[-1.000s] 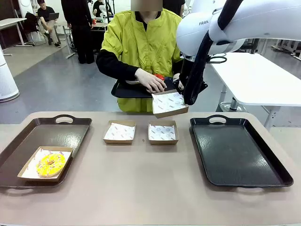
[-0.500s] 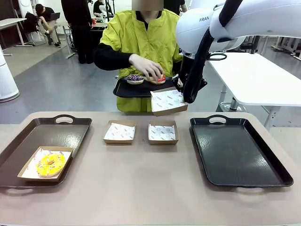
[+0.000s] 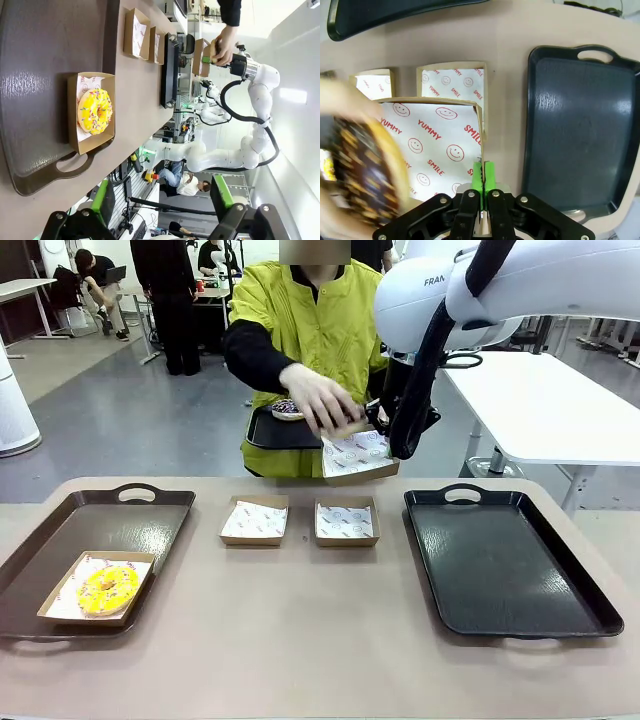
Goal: Individually package the donuts and arrange them on the tray.
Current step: Place the picked Paper togo box on the Handle tray while simultaneously picking up another Paper togo box from the table with the other hand.
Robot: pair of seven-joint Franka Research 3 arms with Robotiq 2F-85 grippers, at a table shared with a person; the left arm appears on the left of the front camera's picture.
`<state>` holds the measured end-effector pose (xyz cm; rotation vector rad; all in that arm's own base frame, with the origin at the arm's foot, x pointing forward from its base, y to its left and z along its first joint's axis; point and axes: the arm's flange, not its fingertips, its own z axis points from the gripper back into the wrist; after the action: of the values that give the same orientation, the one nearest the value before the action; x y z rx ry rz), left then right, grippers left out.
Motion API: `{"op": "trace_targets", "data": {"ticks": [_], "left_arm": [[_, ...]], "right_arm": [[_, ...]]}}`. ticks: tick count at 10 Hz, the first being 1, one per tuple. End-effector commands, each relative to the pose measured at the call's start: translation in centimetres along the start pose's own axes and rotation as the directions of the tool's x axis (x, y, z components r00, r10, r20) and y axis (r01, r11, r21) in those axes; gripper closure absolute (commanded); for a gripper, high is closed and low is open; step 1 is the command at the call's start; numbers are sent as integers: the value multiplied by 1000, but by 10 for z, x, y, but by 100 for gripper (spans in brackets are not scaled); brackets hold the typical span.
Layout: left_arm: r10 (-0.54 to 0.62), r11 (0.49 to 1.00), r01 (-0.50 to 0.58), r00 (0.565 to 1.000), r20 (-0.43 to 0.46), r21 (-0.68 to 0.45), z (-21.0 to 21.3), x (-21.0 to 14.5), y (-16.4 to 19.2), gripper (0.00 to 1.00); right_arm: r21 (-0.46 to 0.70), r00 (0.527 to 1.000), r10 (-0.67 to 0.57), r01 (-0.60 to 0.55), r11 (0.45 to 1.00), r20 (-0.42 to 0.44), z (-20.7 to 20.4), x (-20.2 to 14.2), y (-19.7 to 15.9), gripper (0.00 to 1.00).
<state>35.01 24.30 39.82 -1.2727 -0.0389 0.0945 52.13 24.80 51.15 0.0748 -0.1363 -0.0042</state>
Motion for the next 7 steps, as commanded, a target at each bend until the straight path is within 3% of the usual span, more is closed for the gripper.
{"op": "trace_targets", "data": {"ticks": [1,7], "left_arm": [[1,1000,-1,1000,-2,1,2,-2,0,0],[1,1000,-1,1000,-2,1,2,-2,0,0]], "right_arm": [[9,1000,7,-7,1000,8,-2,-1,-3,100],[9,1000,7,-7,1000,8,-2,-1,-3,100]]}}
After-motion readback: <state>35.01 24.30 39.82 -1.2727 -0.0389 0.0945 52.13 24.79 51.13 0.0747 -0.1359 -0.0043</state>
